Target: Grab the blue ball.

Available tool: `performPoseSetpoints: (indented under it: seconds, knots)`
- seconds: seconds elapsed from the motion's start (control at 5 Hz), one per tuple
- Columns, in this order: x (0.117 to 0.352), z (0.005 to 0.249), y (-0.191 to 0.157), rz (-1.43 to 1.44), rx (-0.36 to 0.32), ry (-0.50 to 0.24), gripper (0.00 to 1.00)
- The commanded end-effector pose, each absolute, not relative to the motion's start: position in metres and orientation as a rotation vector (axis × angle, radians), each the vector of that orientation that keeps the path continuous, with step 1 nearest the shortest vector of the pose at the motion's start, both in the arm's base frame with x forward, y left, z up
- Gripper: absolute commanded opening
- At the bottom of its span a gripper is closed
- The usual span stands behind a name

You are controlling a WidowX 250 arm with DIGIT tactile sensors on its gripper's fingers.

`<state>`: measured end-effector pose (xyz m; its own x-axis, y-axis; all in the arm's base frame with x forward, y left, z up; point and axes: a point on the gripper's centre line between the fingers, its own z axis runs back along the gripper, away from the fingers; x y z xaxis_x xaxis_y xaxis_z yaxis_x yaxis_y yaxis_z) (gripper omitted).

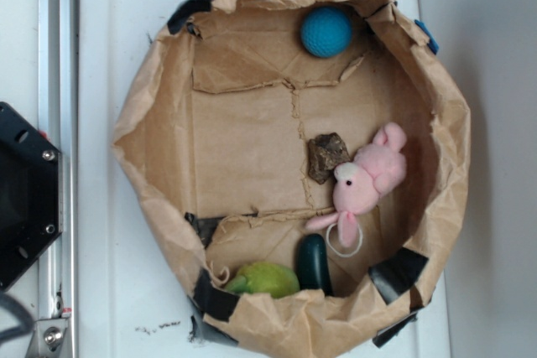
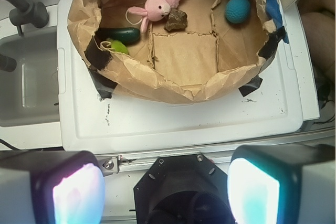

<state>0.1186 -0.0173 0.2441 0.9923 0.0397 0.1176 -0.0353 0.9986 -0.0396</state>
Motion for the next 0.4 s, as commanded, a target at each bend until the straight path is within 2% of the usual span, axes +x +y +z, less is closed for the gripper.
performPoseSetpoints:
  seconds: [0.0, 0.2]
  knots:
    - [0.119, 0.244, -0.017, 0.038, -0.038, -0.119, 1.0]
    - [0.159, 0.236, -0.006, 0.101, -0.171, -0.076, 1.0]
